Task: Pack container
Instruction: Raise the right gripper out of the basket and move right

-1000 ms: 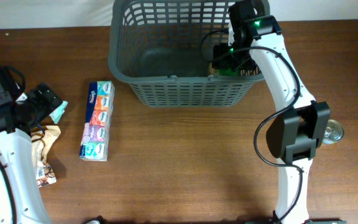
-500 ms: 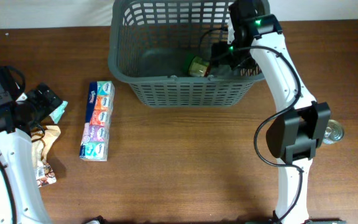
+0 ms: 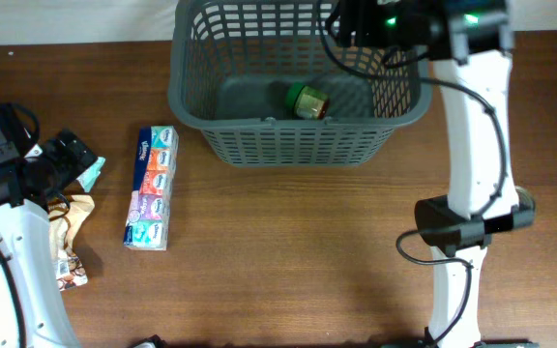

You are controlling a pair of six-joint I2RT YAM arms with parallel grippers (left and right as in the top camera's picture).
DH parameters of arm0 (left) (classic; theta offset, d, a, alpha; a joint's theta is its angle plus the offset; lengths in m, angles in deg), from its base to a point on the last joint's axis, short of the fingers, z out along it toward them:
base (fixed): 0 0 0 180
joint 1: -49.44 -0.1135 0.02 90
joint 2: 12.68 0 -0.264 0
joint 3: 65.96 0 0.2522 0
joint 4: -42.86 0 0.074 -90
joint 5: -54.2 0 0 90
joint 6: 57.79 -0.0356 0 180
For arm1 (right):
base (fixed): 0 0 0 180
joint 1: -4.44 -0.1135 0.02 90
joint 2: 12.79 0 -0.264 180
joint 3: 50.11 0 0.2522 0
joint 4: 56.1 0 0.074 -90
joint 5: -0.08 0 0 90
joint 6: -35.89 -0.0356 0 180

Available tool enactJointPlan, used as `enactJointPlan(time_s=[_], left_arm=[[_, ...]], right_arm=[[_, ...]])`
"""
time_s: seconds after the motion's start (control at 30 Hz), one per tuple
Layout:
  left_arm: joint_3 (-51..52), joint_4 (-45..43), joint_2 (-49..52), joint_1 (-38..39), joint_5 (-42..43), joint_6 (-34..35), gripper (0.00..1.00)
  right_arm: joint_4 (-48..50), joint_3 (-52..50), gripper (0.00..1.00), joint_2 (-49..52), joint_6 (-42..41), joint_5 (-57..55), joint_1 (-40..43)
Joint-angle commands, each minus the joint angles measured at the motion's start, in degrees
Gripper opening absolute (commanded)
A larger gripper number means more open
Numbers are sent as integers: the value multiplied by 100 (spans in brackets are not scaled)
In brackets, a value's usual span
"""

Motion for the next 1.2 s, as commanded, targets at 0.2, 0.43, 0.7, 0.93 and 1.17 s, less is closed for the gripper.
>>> enactJointPlan(time_s=[0.2, 0.43, 0.7, 0.93, 1.17], left_arm=[[-79, 4, 2, -28, -44, -50, 100], [-79, 4, 2, -28, -44, -50, 100], [-79, 4, 2, -28, -44, -50, 100], [-79, 4, 2, -28, -44, -50, 100], [-79, 4, 2, -28, -44, -50, 100]], right_arm=[[-1071, 944, 99, -734, -24, -26, 1132], [-1316, 861, 99, -1296, 922, 752, 2194], [-1316, 236, 99, -2168, 400, -1154, 2815], [-1316, -2785, 99, -3265, -22, -2090, 3206], [-1244, -4518, 99, -3519, 538, -2048, 3233]])
